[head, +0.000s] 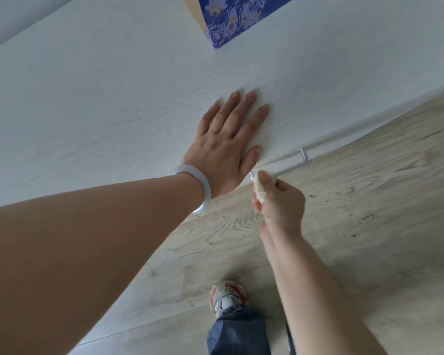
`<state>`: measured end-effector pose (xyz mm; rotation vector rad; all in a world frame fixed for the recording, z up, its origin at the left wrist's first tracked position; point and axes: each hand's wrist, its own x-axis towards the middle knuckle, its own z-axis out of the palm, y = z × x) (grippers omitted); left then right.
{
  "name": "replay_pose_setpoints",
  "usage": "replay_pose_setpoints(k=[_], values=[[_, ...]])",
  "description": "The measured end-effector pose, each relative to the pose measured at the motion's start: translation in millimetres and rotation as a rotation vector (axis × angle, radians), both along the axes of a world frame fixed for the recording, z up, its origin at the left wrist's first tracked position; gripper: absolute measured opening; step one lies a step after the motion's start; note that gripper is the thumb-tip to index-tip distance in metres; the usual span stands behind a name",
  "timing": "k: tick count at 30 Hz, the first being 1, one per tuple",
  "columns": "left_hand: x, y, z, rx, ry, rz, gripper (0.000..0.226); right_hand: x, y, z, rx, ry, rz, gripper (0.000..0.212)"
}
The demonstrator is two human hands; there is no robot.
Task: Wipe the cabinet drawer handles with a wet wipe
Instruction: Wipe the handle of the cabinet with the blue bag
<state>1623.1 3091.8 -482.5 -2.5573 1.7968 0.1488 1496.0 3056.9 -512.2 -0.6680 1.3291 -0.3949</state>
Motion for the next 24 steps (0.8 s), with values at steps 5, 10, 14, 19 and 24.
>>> replay_pose_setpoints(k=[5, 10, 14, 19, 24], values=[[1.1, 0.2, 0.2, -0.005, 0.002, 0.000, 0.060, -10.3, -40.9, 0.3, -0.095, 0.087, -0.138, 0.029], [0.8, 0.9, -0.6, -0.008, -0.005, -0.003, 0.060, 1.2, -2.5, 1.8, -0.041, 0.055, -0.042, 0.033], [0.9, 0.0, 0.4, 0.000, -0.006, -0.001, 0.061, -16.8, -5.5, -0.4, 0.039, 0.011, 0.122, 0.022], [0.9, 0.6, -0.5, 0.002, -0.003, -0.004, 0.060, -39.8, -78.0, 9.4, -0.316, 0.185, 0.144, 0.027], [1.4, 0.3, -0.5, -0.009, -0.016, -0.004, 0.060, -23.0, -102.1, 7.1, -0.666, 0.395, 0.613, 0.030]])
